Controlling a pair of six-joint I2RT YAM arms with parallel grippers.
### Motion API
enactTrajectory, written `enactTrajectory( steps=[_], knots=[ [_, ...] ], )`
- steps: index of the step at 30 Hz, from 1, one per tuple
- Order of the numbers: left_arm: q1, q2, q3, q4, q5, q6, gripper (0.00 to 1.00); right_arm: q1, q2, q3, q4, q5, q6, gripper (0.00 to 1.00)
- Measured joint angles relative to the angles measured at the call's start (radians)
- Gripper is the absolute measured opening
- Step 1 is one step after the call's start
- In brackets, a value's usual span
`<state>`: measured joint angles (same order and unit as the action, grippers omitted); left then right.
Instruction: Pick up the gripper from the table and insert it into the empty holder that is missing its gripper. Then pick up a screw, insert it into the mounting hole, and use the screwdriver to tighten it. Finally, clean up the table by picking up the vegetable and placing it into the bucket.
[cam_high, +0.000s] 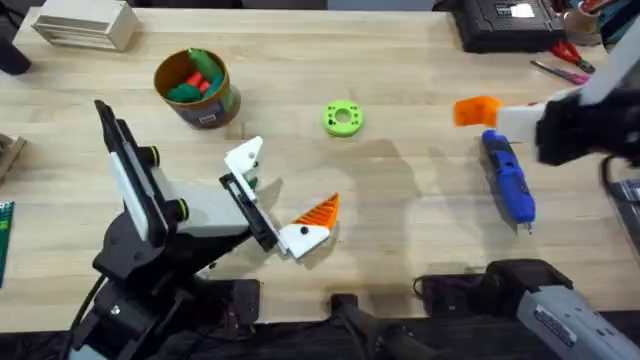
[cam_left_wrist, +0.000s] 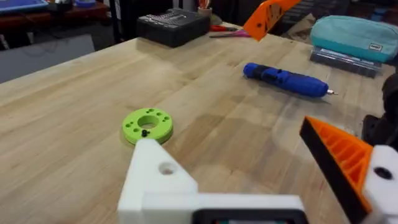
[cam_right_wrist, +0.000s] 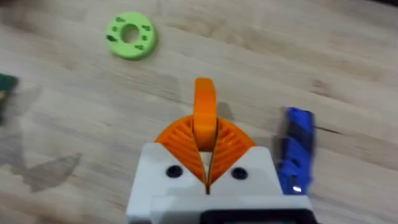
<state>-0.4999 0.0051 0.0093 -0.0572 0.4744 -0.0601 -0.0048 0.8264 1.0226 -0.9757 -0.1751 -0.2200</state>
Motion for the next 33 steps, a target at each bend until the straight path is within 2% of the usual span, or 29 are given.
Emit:
enactTrajectory(
  steps=[3, 5, 8, 10, 14, 19, 25, 33],
  knots=[
    [0.0, 0.0, 0.0, 0.0, 0.0, 0.0, 0.987, -0.012, -0.011, -0.111, 0.124, -0.164, 0.058, 0.016],
    [0.0, 0.0, 0.0, 0.0, 0.0, 0.0, 0.987, -0.011, 0.0, -0.187, 0.271, -0.303, 0.13, 0.016],
    [0.0, 0.0, 0.0, 0.0, 0.0, 0.0, 0.987, -0.006, 0.033, -0.276, 0.493, -0.481, 0.316, 0.016],
    [0.0, 0.0, 0.0, 0.0, 0.0, 0.0, 0.987, 0.007, 0.062, -0.305, 0.552, -0.549, 0.454, 0.016],
    [0.0, 0.0, 0.0, 0.0, 0.0, 0.0, 0.987, 0.069, 0.146, -0.321, 0.614, -0.664, 0.631, 0.016],
    [0.0, 0.0, 0.0, 0.0, 0.0, 0.0, 0.987, 0.192, 0.275, -0.321, 0.723, -0.775, 0.756, 0.016],
    [0.0, 0.0, 0.0, 0.0, 0.0, 0.0, 0.987, 0.33, 0.452, -0.323, 0.983, -0.908, 0.886, 0.016],
    [0.0, 0.0, 0.0, 0.0, -0.005, 0.0, 0.987, 0.414, 0.604, -0.324, 1.175, -0.976, 1.053, 0.016]
  ],
)
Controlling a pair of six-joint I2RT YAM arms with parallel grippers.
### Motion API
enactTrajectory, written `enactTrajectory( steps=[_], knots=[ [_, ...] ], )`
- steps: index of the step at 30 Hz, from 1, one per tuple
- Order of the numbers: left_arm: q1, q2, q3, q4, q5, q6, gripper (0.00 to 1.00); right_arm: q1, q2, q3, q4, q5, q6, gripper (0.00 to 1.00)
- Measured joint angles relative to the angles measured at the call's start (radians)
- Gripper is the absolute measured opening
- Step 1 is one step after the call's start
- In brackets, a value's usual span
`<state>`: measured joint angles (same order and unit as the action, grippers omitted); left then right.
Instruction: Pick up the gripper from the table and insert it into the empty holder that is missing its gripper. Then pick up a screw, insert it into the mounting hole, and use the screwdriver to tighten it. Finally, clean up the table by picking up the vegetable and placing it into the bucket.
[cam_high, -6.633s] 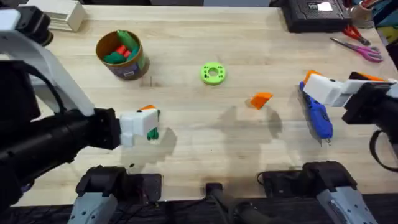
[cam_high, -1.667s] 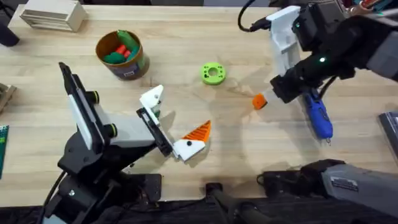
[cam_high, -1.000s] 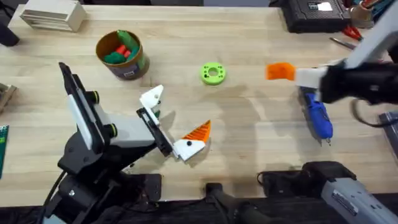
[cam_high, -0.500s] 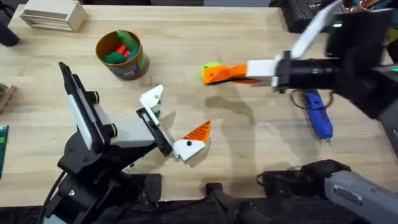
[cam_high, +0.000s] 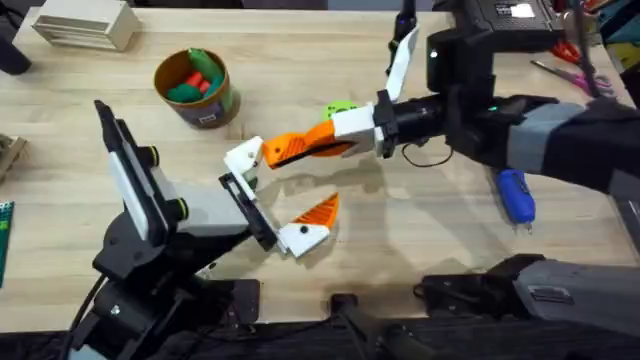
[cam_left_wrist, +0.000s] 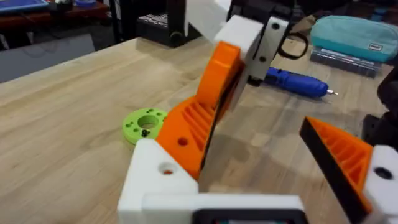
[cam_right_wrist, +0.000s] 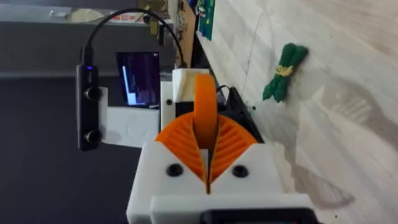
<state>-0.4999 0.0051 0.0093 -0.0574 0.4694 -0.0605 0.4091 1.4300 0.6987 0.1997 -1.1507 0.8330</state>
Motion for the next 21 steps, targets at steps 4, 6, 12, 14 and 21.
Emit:
enactTrajectory(
  steps=[4, 6, 12, 14, 21],
  knots=[
    [0.001, 0.0, 0.0, 0.0, -0.015, 0.0, 0.987, 0.003, 0.031, 0.0, 0.052, -0.026, 0.049, 0.016],
    [0.001, 0.0, 0.0, -0.001, -0.018, 0.0, 0.987, 0.003, 0.037, 0.0, 0.058, -0.035, 0.062, 0.016],
    [0.001, 0.0, 0.0, 0.0, -0.019, 0.0, 0.987, 0.003, 0.039, -0.001, 0.061, -0.049, 0.081, 0.016],
    [0.001, 0.0, 0.0, 0.0, -0.021, 0.0, 0.987, 0.003, 0.039, -0.001, 0.072, -0.052, 0.085, 0.016],
    [0.001, 0.0, 0.0, 0.0, -0.018, 0.001, 0.987, 0.007, 0.039, -0.002, 0.13, -0.07, 0.122, 0.016]
  ],
)
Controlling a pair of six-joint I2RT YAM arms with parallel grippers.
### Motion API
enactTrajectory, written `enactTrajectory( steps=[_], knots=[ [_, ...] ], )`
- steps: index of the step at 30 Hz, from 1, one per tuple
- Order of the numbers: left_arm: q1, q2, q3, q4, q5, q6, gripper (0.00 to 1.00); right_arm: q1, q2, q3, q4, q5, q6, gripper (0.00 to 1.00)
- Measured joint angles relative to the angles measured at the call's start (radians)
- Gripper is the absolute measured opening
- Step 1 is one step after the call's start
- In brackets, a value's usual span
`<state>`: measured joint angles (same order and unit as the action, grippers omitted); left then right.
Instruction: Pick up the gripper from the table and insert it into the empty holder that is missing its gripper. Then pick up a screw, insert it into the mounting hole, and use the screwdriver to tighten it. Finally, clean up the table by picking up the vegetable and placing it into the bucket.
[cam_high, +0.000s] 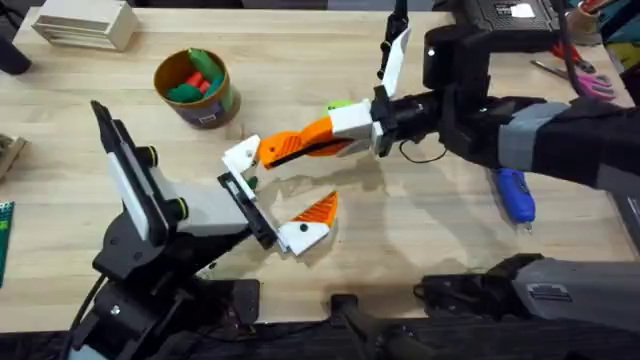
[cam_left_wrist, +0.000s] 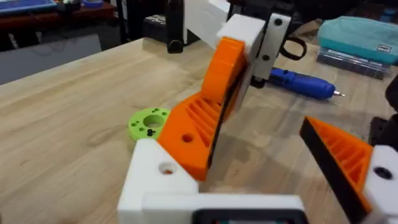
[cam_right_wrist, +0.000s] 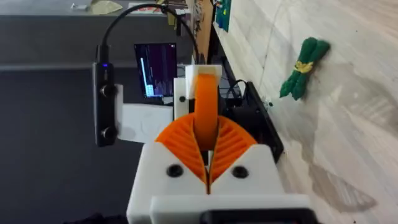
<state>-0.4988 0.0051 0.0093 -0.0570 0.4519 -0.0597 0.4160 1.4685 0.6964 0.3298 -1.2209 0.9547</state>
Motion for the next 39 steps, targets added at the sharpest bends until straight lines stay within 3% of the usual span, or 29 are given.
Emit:
enactTrajectory(
  steps=[8, 18, 39],
  knots=[
    [0.0, 0.0, 0.0, 0.0, 0.0, 0.0, 0.987, 0.0, 0.004, 0.0, 0.004, 0.0, 0.007, 0.016],
    [0.0, 0.0, 0.0, -0.004, -0.017, -0.028, 0.987, -0.001, 0.094, 0.012, 0.03, -0.051, 0.018, 0.015],
    [0.012, 0.0, 0.0, -0.004, -0.091, -0.024, 0.987, 0.106, 0.307, 0.234, 0.053, -0.092, 0.037, 0.015]
  ],
)
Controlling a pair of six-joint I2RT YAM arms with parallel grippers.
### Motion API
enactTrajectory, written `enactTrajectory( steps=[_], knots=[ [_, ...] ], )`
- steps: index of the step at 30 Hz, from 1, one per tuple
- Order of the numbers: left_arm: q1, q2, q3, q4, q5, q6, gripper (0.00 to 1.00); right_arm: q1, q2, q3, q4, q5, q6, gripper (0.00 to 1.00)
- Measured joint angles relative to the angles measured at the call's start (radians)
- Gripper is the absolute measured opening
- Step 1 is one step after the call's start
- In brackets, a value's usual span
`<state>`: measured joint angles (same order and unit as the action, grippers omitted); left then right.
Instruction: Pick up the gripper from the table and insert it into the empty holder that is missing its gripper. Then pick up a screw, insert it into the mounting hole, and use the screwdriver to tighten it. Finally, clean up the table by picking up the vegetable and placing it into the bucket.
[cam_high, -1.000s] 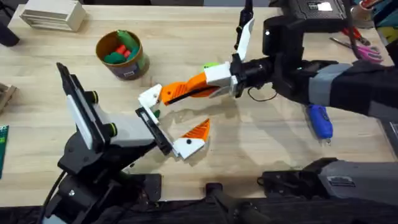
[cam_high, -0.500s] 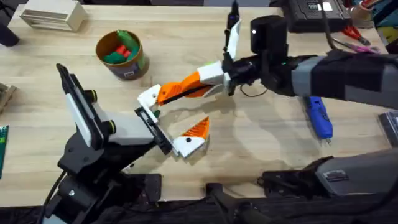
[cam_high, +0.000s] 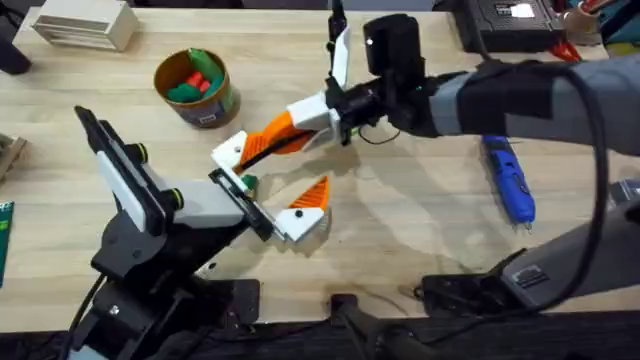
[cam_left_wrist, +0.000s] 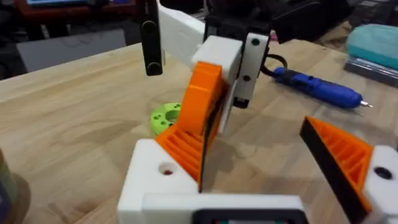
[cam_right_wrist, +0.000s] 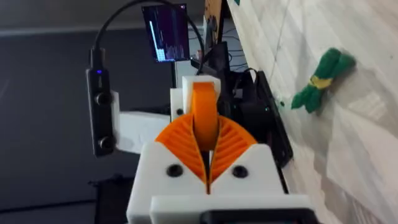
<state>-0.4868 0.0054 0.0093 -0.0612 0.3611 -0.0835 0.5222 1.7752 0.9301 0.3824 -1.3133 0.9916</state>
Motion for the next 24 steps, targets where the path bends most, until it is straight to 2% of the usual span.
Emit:
enactTrajectory(
  steps=[9, 21, 24],
  knots=[
    [0.01, 0.0, 0.0, -0.003, -0.056, -0.003, 0.987, 0.027, 0.082, 0.094, 0.001, 0.014, 0.008, 0.014],
    [0.01, 0.0, 0.0, -0.005, -0.076, -0.004, 0.987, 0.034, 0.085, 0.101, 0.002, 0.033, 0.024, 0.015],
    [0.01, 0.0, 0.0, -0.005, -0.077, -0.004, 0.987, 0.034, 0.085, 0.101, 0.001, 0.033, 0.026, 0.06]
  ],
)
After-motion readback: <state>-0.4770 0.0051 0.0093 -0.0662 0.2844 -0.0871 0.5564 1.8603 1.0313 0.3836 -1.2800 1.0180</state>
